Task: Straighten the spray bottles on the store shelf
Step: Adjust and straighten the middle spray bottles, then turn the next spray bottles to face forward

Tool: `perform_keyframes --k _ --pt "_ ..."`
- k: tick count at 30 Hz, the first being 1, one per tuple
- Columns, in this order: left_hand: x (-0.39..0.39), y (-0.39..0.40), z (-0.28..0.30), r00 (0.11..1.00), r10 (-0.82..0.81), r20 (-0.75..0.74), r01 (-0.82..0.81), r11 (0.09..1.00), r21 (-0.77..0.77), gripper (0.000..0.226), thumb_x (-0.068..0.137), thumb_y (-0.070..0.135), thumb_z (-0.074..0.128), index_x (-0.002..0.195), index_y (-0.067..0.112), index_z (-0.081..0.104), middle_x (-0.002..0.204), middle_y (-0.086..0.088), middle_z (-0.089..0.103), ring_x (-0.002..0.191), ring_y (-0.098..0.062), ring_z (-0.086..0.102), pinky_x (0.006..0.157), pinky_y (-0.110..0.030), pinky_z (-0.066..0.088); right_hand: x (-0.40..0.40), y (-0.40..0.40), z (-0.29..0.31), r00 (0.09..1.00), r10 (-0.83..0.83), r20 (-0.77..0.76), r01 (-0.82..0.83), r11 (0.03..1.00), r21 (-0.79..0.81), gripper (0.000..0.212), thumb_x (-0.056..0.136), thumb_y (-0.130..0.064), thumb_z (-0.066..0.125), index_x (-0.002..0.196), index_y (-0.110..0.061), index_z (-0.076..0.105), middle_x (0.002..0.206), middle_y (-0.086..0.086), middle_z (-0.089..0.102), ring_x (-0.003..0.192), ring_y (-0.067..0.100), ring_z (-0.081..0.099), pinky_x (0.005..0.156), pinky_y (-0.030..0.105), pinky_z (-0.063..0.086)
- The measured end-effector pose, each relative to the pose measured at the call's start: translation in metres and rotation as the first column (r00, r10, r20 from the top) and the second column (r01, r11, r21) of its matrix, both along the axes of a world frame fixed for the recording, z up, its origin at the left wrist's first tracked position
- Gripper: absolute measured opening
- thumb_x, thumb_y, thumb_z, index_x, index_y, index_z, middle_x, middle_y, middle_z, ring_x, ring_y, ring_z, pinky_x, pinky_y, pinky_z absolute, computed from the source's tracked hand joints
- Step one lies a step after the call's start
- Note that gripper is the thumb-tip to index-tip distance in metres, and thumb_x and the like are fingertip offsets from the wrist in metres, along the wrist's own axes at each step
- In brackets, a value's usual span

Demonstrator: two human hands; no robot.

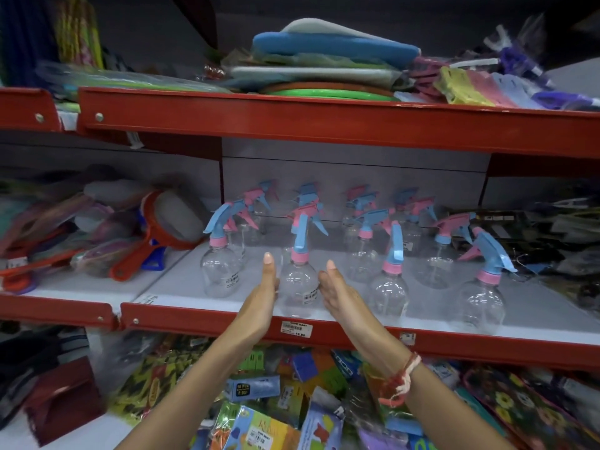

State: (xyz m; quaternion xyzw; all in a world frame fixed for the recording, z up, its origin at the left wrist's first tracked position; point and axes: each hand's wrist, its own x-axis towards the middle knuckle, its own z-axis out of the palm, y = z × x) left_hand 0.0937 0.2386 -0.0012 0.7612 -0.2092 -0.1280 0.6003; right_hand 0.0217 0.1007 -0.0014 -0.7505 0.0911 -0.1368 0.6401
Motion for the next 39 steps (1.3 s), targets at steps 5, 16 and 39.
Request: perform_keyframes --k 5,16,39 --pt "-0.003 0.015 -0.008 0.999 -0.019 0.031 0.018 1.000 0.022 0.121 0.056 0.093 0.004 0.143 0.016 0.039 0.149 -0.005 0.044 0.136 -0.017 0.041 0.114 -0.041 0.018 -0.016 0.005 -0.002 1.000 0.012 -0.017 -0.012 1.000 -0.017 0.070 0.091 -0.062 0.027 0.146 -0.020 0.032 0.155 -0.001 0.033 0.140 0.011 0.034 0.119 0.034 0.021" --pt "0.017 0.053 -0.012 0.931 0.335 0.144 -0.276 0.906 -0.322 0.076 0.082 0.074 0.016 0.123 0.026 0.058 0.134 0.000 0.059 0.125 -0.014 0.051 0.109 -0.037 0.034 0.003 0.065 -0.006 0.907 -0.158 0.391 0.189 0.981 -0.041 0.030 0.099 -0.033 0.039 0.108 -0.026 0.067 0.116 -0.011 0.066 0.113 0.000 0.057 0.104 0.032 0.042" --pt "0.073 0.090 0.007 0.954 0.291 -0.076 -0.299 0.946 -0.128 0.146 0.033 0.099 0.006 0.148 0.011 0.025 0.156 -0.015 0.029 0.143 -0.025 0.029 0.117 -0.043 0.011 0.103 0.105 -0.012 0.979 0.204 -0.021 -0.204 0.979 0.032 0.089 0.069 -0.088 0.031 0.145 -0.041 0.029 0.156 -0.014 0.029 0.143 0.006 0.025 0.119 0.042 0.017"
